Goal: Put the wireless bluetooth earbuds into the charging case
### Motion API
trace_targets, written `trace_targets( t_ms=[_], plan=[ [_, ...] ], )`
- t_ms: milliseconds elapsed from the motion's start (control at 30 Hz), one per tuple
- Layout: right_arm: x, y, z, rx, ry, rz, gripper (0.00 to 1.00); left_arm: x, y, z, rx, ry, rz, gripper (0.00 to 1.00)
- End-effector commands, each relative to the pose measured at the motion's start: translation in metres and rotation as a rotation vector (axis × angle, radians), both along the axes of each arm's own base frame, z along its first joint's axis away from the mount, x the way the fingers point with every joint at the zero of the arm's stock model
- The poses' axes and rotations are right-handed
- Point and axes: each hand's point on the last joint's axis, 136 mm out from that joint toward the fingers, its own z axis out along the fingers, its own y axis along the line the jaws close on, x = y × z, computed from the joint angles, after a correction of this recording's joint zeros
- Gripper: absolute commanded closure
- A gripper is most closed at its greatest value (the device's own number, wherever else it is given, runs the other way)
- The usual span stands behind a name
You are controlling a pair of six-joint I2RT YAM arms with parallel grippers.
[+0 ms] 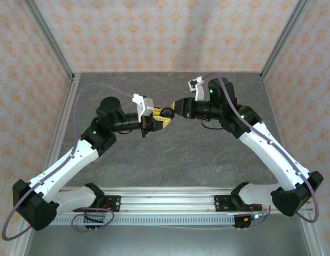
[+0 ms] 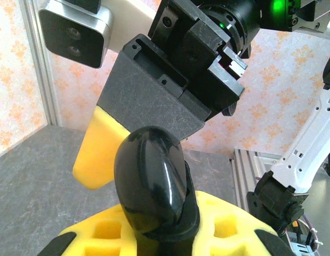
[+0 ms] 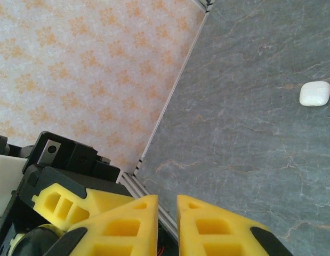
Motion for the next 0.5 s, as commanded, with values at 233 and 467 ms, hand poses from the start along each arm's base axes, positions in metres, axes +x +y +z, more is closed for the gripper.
trace_targets(
  t_ms=[233, 467],
  plan=[
    [-0.016, -0.006, 0.051, 0.064, -0.268, 0.035, 0.75, 0.010, 0.002, -0.014, 0.028, 0.063, 0.047, 1.00],
    [-0.024, -0.026, 0.066, 0.086, -0.397, -0.031, 0.75, 0.015, 0.004, -0.017, 0.021, 0.070, 0.077, 1.00]
  ],
)
